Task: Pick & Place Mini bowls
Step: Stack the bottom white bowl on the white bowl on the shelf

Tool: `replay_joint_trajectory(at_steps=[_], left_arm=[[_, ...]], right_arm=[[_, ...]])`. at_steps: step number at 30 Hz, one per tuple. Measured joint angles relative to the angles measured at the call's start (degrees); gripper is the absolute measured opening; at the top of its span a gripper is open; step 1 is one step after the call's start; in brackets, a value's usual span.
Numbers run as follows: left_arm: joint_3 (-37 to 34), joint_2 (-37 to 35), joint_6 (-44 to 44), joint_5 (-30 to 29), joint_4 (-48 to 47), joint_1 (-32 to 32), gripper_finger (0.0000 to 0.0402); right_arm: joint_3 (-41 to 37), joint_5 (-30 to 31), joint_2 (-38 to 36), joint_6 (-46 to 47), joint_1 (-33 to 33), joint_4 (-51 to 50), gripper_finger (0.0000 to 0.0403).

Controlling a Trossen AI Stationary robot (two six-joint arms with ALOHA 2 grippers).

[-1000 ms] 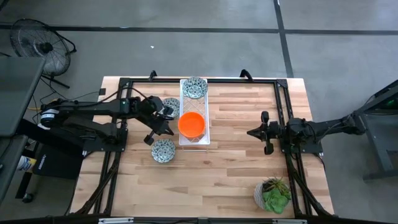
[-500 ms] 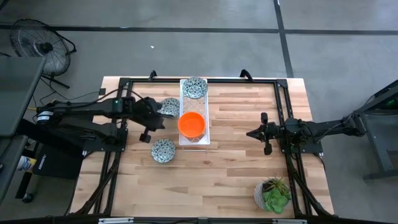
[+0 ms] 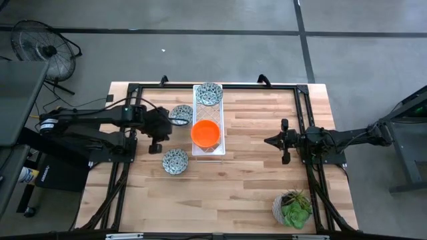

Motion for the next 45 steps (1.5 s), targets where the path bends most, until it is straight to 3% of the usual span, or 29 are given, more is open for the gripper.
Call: replay_joint_trajectory(at_steps=[7,18,21,29,45], left_arm=[[0.0,4.8,-10.3,0.1,-2.1,0.0,0.0025],[0.0,10.9,-13.2,8.8,-3.5,0.0,0.0164],[0.0,10.9,-17.3,7.8,-3.5,0.0,0.0184],[0.1,13.0,-28.2,4.7,-3.8,-1.8,0.0188],[0.1,17.0,-30.1,3.1,-5.6,-5.7,0.0188]], right_arm=[[0.0,0.0,0.0,-0.1,0.0,0.0,0.0000],[0.0,0.0,0.0,-0.1,0.0,0.0,0.0000],[0.0,0.0,0.0,-0.1,0.0,0.0,0.0000],[0.0,0.0,0.1,-0.1,0.0,0.0,0.0000],[0.0,0.0,0.1,-0.1,0.0,0.0,0.0000]])
